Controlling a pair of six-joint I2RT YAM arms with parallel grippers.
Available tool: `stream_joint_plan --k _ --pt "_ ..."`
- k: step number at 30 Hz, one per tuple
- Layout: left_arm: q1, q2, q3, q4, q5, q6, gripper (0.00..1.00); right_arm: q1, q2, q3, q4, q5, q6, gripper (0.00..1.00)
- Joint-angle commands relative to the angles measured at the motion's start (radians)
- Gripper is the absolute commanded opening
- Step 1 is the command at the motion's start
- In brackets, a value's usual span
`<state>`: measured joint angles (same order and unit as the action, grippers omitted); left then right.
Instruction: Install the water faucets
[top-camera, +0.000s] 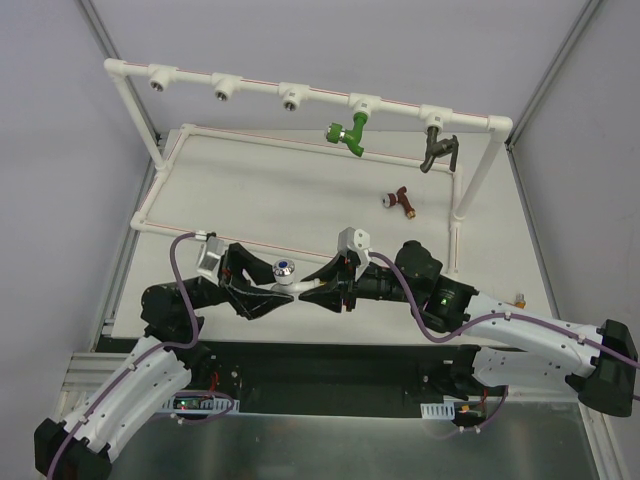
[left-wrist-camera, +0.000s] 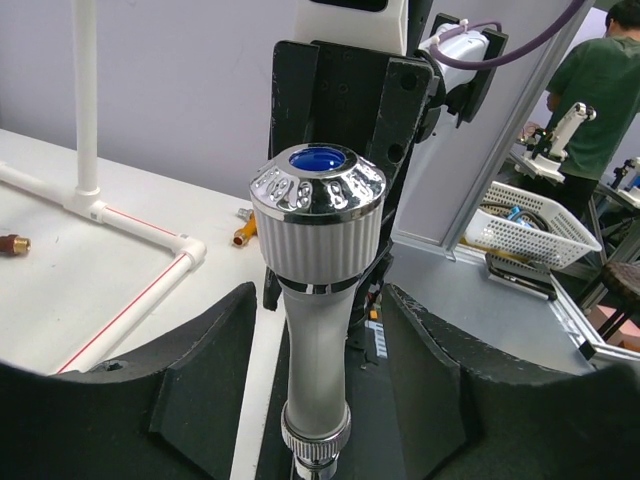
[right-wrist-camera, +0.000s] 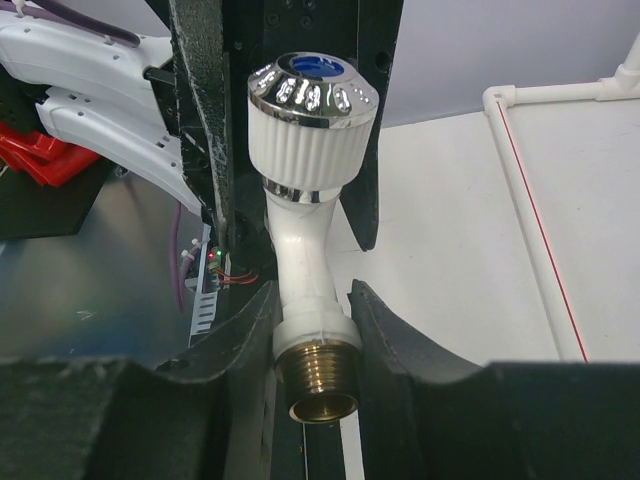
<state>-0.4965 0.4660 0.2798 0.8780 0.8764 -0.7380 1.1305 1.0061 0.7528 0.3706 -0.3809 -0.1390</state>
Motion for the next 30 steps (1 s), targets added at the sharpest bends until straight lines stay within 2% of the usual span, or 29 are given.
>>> stream_joint_plan --k 1,9,30 --pt "-0.008 0.01 0.018 0.064 -0.013 -0.001 0.51 0.005 -0.009 0.016 0.096 -0.006 0.01 0.02" --pt "-0.019 0.019 0.021 0.064 -0.013 0.012 0.44 0.014 0.012 0.031 0.096 -0.021 0.009 0.02" --pt "-0.048 0.039 0.029 0.038 0.015 0.04 0.43 0.023 -0.006 0.028 0.094 0.023 -0.004 0.02"
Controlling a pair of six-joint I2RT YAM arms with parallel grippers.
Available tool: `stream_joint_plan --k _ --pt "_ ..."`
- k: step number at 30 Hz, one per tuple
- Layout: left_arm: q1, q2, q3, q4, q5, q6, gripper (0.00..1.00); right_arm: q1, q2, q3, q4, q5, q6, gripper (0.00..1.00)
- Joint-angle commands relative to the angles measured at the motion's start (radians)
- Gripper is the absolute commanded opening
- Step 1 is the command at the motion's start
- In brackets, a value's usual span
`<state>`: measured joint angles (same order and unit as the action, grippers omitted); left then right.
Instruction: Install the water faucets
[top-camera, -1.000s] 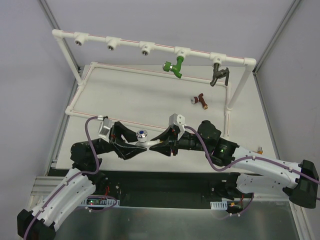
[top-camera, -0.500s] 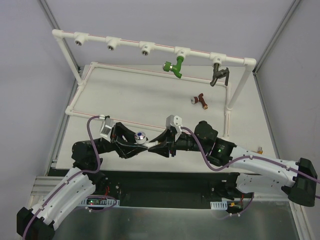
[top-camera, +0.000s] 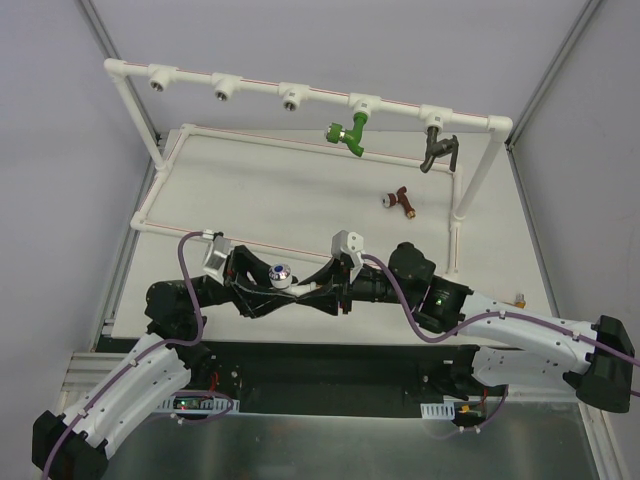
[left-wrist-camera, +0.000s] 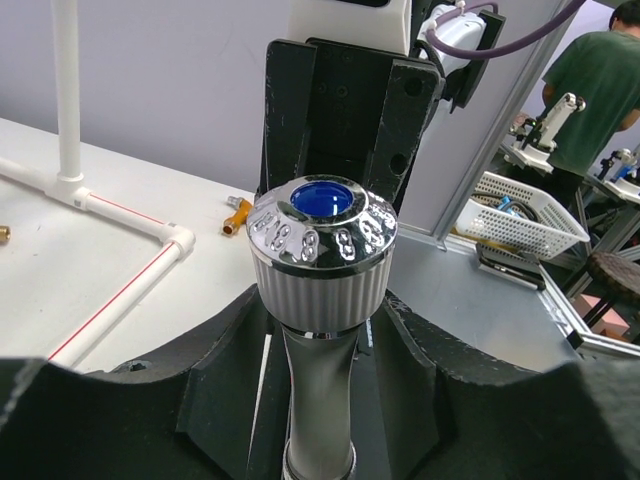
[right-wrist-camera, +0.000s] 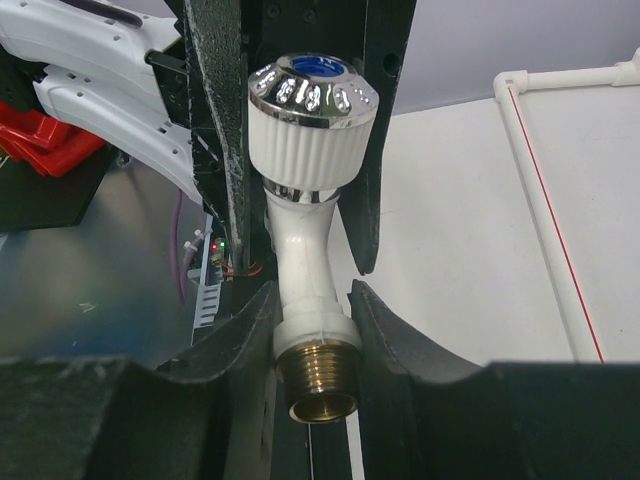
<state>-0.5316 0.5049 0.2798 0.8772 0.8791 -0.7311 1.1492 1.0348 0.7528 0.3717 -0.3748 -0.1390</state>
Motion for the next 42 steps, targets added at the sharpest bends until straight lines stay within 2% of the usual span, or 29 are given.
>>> stream_joint_plan --k 1,8,12,13,16,18,19,20,23,25,28,30,34,38,42 --pt "-0.013 0.001 0.029 0.034 0.012 0.035 0.42 0.004 -0.039 0.028 0.088 0.019 -0.005 0.02" --pt "-0.019 0.009 0.039 0.017 0.015 0.047 0.3 0.004 -0.039 0.033 0.079 0.019 -0.011 0.02" --pt "-0.022 0.006 0.044 0.017 0.014 0.05 0.19 0.006 -0.027 0.039 0.07 0.008 -0.011 0.01" --pt "-0.022 0.003 0.045 0.017 0.009 0.052 0.1 0.004 -0.022 0.04 0.065 0.007 -0.011 0.02" --pt "-0.022 -0.014 0.045 0.014 -0.02 0.052 0.0 0.006 -0.012 0.06 0.033 -0.009 -0.019 0.02" --pt "-0.022 -0.028 0.042 -0.001 -0.051 0.061 0.0 0.006 -0.01 0.071 -0.002 -0.01 -0.024 0.03" --pt "-0.022 -0.045 0.042 -0.033 -0.084 0.067 0.0 0.004 -0.013 0.075 -0.017 -0.009 -0.027 0.08" --pt "-0.022 -0.057 0.042 -0.055 -0.109 0.087 0.0 0.004 -0.018 0.088 -0.036 0.0 -0.034 0.25" --pt "-0.022 -0.106 0.058 -0.209 -0.233 0.137 0.0 0.006 -0.038 0.137 -0.158 0.028 -0.062 0.48" --pt "-0.022 -0.137 0.099 -0.37 -0.3 0.163 0.0 0.006 -0.058 0.175 -0.288 0.046 -0.074 0.53" --pt "-0.022 -0.173 0.154 -0.503 -0.411 0.203 0.0 0.006 -0.085 0.249 -0.477 0.128 -0.082 0.66" --pt "-0.021 -0.19 0.182 -0.615 -0.492 0.21 0.0 0.006 -0.108 0.288 -0.601 0.212 -0.086 0.69" --pt "-0.021 -0.215 0.183 -0.771 -0.638 0.191 0.0 0.004 -0.145 0.345 -0.738 0.316 -0.123 0.76" --pt "-0.021 -0.201 0.193 -0.825 -0.698 0.19 0.0 -0.003 -0.159 0.462 -0.867 0.46 -0.194 0.82" --pt "-0.019 -0.116 0.3 -0.871 -0.762 0.289 0.0 -0.061 -0.144 0.543 -0.904 0.594 -0.278 0.88"
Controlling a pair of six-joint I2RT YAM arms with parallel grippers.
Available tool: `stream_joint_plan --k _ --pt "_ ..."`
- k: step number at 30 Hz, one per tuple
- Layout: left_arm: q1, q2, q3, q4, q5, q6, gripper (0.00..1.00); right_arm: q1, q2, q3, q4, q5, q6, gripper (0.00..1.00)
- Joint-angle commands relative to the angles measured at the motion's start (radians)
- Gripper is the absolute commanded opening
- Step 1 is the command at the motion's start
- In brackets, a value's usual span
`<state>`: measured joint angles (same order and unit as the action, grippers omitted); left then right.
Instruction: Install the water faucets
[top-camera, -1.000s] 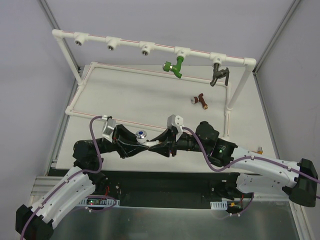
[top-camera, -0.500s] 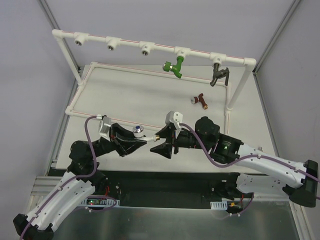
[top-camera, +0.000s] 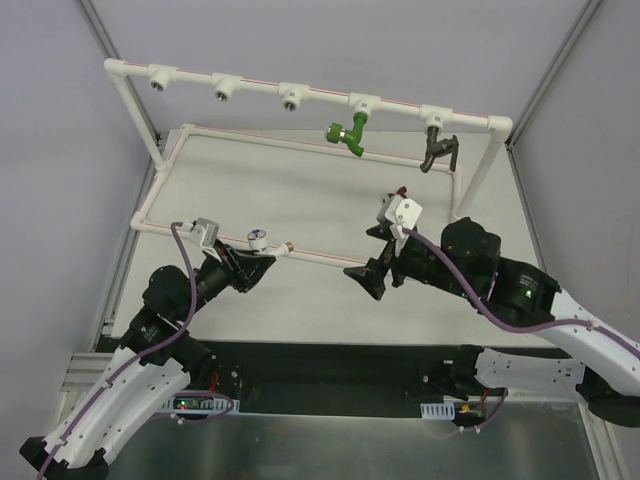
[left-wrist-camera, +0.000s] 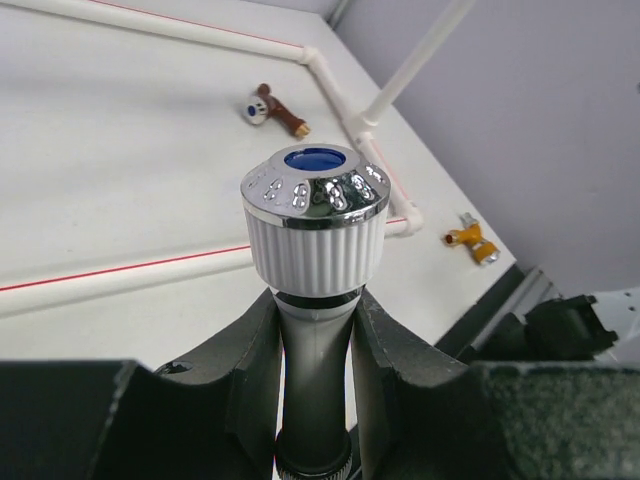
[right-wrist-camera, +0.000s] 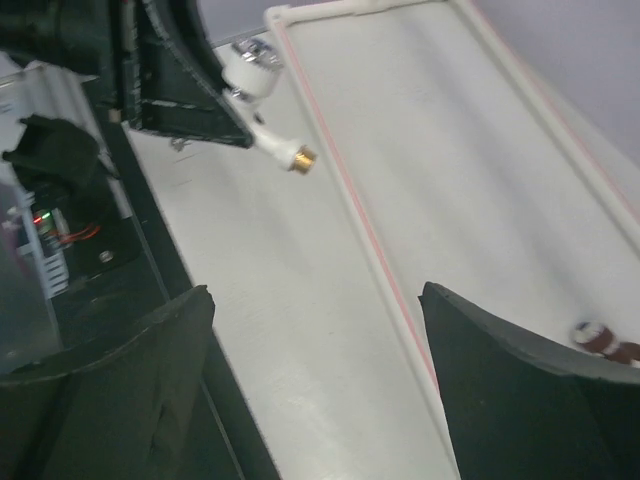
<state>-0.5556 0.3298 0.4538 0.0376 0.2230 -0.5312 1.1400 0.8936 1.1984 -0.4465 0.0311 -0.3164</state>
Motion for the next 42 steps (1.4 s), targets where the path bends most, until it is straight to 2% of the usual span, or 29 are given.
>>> stream_joint_plan --k 1,5,7,8,12,15,17,20,23,26,31,35,42 --pt "0.005 0.074 0.14 -0.033 -0.122 0.118 0.0 -0.081 0.01 0.159 -0.098 0.185 -0.118 0.88" --pt "0.01 0.117 0.196 -0.057 -0.162 0.166 0.0 -0.317 0.128 0.344 -0.168 0.038 -0.134 0.87" --pt "0.013 0.121 0.212 -0.065 -0.194 0.172 0.0 -0.393 0.178 0.433 -0.202 -0.061 -0.15 0.87" --pt "0.013 0.12 0.224 -0.068 -0.209 0.175 0.0 -0.449 0.23 0.528 -0.234 -0.075 -0.179 0.87" --pt "0.016 0.13 0.276 -0.087 -0.293 0.203 0.0 -0.589 0.338 0.719 -0.268 -0.095 -0.21 0.89" --pt "0.019 0.201 0.367 -0.134 -0.318 0.235 0.0 -0.744 0.418 0.852 -0.314 -0.201 -0.176 0.88" --pt "0.026 0.263 0.422 -0.148 -0.32 0.257 0.0 -0.872 0.45 0.865 -0.308 -0.293 -0.156 0.88" --pt "0.046 0.343 0.48 -0.15 -0.295 0.28 0.0 -1.033 0.487 0.854 -0.288 -0.417 -0.086 0.87" --pt "0.091 0.399 0.514 -0.143 -0.272 0.272 0.0 -1.137 0.489 0.79 -0.236 -0.493 -0.062 0.87" --pt "0.169 0.429 0.522 -0.137 -0.225 0.254 0.0 -1.25 0.459 0.664 -0.131 -0.577 -0.029 0.87" --pt "0.366 0.468 0.523 -0.11 -0.044 0.188 0.0 -1.411 0.424 0.505 0.073 -0.732 0.054 0.87" --pt "0.47 0.511 0.523 -0.045 0.019 0.158 0.0 -1.45 0.404 0.428 0.118 -0.763 0.008 0.87" --pt "0.526 0.594 0.563 0.037 0.022 0.155 0.0 -1.494 0.384 0.277 0.238 -0.763 -0.026 0.83"
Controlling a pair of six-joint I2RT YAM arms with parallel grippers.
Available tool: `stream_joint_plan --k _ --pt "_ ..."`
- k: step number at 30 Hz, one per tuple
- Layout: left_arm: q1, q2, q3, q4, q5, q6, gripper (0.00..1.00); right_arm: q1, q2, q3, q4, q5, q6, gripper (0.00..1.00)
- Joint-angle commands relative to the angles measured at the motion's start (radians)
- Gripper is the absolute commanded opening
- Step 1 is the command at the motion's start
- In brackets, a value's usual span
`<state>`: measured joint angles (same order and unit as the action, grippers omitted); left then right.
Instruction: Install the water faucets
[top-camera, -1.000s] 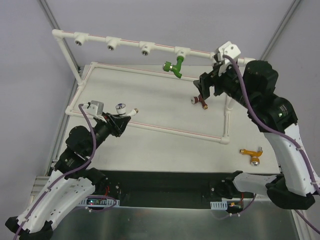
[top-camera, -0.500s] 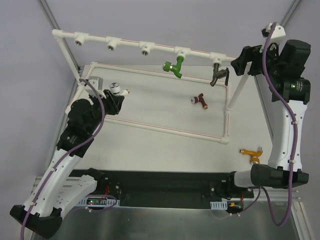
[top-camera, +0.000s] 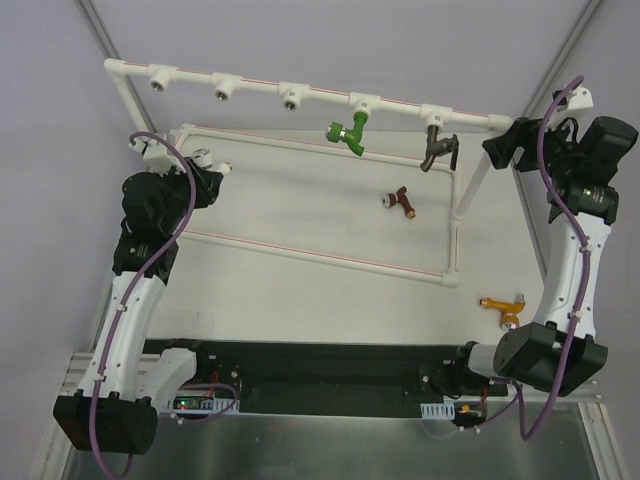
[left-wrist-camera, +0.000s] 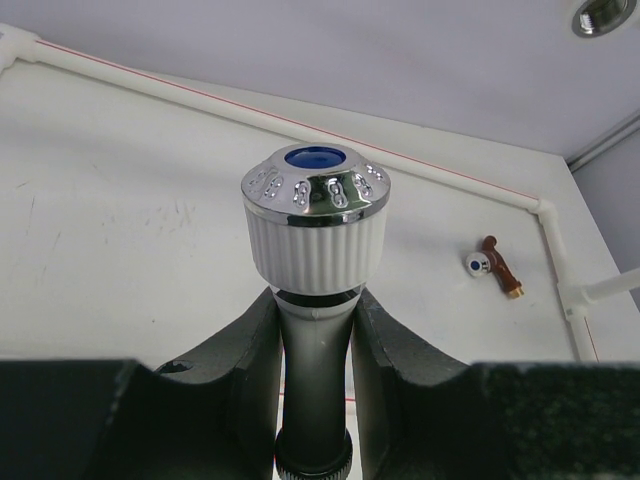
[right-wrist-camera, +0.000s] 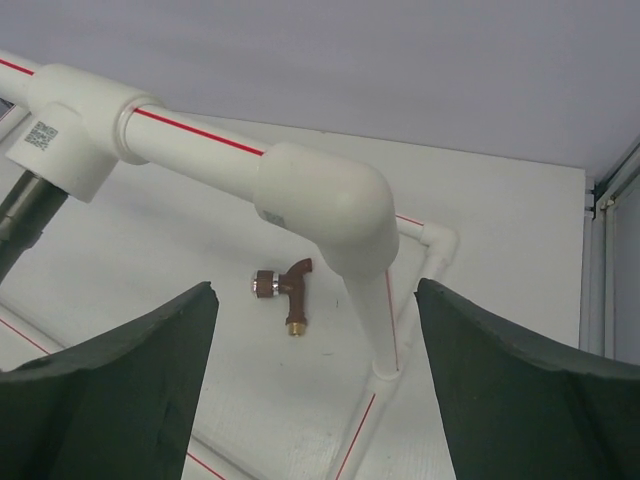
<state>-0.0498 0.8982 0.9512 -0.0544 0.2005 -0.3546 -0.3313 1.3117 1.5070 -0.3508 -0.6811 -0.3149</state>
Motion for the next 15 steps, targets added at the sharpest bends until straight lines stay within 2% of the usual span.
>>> stream_joint_plan --k 1,9,15 --pt "0.024 0.033 0.073 0.134 0.045 -0.026 0.0 -0.029 -0.023 -0.05 0.176 -0.052 -0.02 0.82" --pt "0.073 0.001 0.064 0.166 0.007 -0.086 0.0 -0.031 0.049 -0.064 0.318 -0.147 0.048 0.73" --pt "0.09 -0.08 0.035 0.171 -0.055 -0.081 0.0 -0.029 0.069 -0.097 0.348 -0.175 0.045 0.72"
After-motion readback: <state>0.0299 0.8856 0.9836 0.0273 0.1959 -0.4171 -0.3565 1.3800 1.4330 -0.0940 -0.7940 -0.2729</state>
